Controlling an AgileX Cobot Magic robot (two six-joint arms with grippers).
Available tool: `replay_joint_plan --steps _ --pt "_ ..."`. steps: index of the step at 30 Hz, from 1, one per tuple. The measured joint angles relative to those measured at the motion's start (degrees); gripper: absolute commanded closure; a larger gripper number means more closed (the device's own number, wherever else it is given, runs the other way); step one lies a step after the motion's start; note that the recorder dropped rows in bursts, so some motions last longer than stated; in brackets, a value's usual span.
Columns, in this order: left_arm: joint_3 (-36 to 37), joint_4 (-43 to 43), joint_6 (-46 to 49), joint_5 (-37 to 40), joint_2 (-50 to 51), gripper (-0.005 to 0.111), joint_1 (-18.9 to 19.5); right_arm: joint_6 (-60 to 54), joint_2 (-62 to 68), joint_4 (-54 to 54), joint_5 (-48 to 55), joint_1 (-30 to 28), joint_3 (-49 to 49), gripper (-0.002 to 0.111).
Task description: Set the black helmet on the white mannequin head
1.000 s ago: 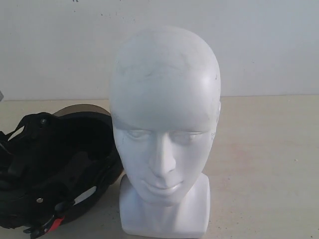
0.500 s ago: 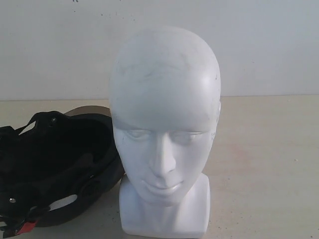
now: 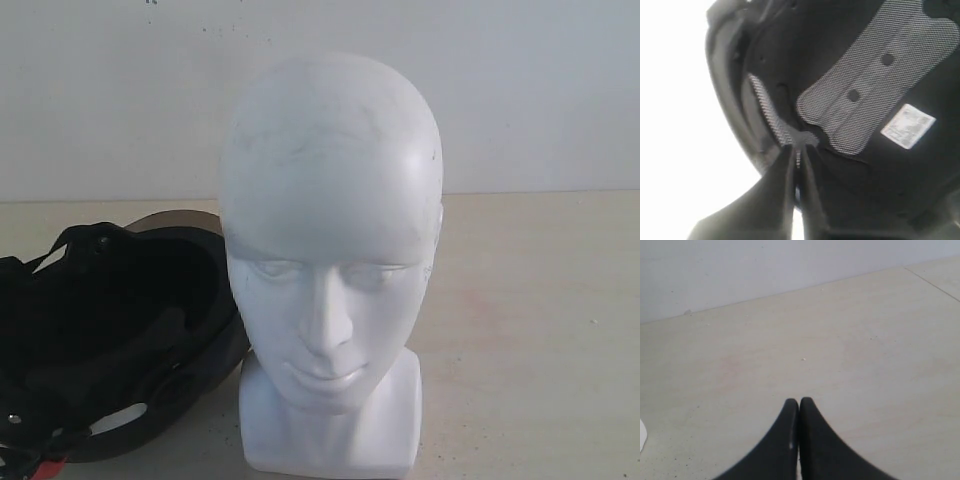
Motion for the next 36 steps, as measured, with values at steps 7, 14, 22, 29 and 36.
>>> replay_joint_plan --steps 7,14,22,29,36 --pt "0.0 -0.2 -1.9 3.2 0.0 0.102 0.0 0.0 0.0 0.0 0.0 0.0 0.0 0.108" --pt "0.0 -8.0 4.1 6.4 0.0 0.102 0.0 0.0 0.0 0.0 0.0 0.0 0.0 0.108" --pt "0.0 -16.8 9.6 7.8 0.1 0.102 0.0 0.0 0.0 0.0 0.0 0.0 0.0 0.108" --pt "0.0 -25.7 14.4 8.0 0.1 0.102 0.0 0.0 0.0 0.0 0.0 0.0 0.0 0.108" --pt "-0.1 -37.1 23.9 8.5 0.1 0.102 0.0 0.0 0.0 0.0 0.0 0.0 0.0 0.108"
